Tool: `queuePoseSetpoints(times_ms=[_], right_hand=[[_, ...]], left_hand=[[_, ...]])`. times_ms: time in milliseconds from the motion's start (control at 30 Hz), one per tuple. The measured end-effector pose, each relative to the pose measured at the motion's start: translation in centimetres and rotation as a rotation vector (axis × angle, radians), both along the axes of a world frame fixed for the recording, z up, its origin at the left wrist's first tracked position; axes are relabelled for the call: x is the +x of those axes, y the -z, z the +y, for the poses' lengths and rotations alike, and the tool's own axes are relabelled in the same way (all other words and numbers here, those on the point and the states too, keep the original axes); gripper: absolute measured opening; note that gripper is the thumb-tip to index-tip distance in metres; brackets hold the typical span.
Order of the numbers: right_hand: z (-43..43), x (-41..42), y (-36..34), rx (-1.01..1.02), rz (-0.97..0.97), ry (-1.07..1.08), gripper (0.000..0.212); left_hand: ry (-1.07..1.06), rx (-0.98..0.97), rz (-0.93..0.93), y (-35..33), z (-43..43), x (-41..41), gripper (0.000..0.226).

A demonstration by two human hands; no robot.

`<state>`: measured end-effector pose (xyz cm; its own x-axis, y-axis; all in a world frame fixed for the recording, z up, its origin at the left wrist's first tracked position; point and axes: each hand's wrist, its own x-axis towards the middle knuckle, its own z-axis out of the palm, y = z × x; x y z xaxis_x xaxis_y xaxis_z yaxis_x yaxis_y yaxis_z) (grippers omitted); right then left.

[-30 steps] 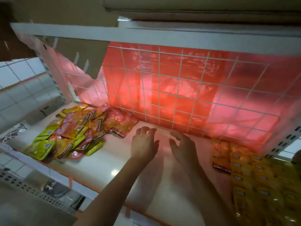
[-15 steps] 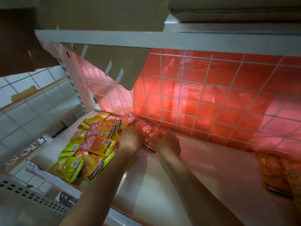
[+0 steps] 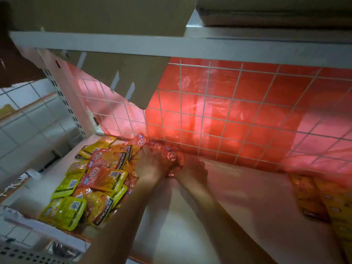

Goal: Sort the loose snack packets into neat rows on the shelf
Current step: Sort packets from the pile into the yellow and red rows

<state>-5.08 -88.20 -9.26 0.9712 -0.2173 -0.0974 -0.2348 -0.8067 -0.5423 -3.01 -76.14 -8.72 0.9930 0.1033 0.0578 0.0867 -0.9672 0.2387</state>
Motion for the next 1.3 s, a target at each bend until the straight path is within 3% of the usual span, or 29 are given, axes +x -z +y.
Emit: queuePoseSetpoints(times_ms=[100,200,367,433,533,600,700,833,1000,1167,1300], right_hand=[[-2.1,-1.6,-0.1,0.252,-0.075,0.067,0.040],[-4.4,-3.4,0.6,0.526,-0.128,0.187,0.040],[-8.9,-6.9,0.2,0.869,-0.148,0.341,0.011],[-10.7,-8.3,-0.4,0.948,-0.174,0.362,0.015],[-14.2,-10.8,-0.9,0.975,-0.198,0.389,0.019],[-16.7,-12.5,-1.1,0.948,-0.247,0.402,0.020],[-20.4,-15.4,-1.8,0.914,-0.317,0.424,0.041],[-25.8,-20.1,-2.7,0.988,-0.381,0.465,0.042],[-33.7,-26.8,-3.4,1.004,-0.410,0.512,0.032],[-40.8,-33.1,-3.8,0.959,-0.436,0.530,0.046],[-45.4,-37.3,-4.1,0.909,-0.456,0.600,0.049]], left_hand=[[0.087,0.009,-0.142,0.1,-1.6,-1.4,0.072],[0.147,-0.276,-0.139,-0.3,-3.4,-2.8,0.069],[0.116,-0.640,-0.077,-1.4,-7.5,-5.4,0.076],[0.106,-0.849,0.016,-1.7,-9.1,-6.5,0.077],[0.091,-1.074,0.124,-1.8,-12.2,-8.6,0.068],[0.102,-1.149,0.163,-2.1,-14.8,-10.0,0.058],[0.121,-1.256,0.210,-2.9,-19.3,-12.5,0.036],[0.171,-1.371,0.212,-3.8,-25.2,-16.7,0.029],[0.239,-1.371,0.229,-4.3,-32.6,-22.4,0.028],[0.309,-1.322,0.231,-4.3,-40.0,-27.5,0.024],[0.321,-1.349,0.373,-4.3,-45.2,-31.6,0.024]])
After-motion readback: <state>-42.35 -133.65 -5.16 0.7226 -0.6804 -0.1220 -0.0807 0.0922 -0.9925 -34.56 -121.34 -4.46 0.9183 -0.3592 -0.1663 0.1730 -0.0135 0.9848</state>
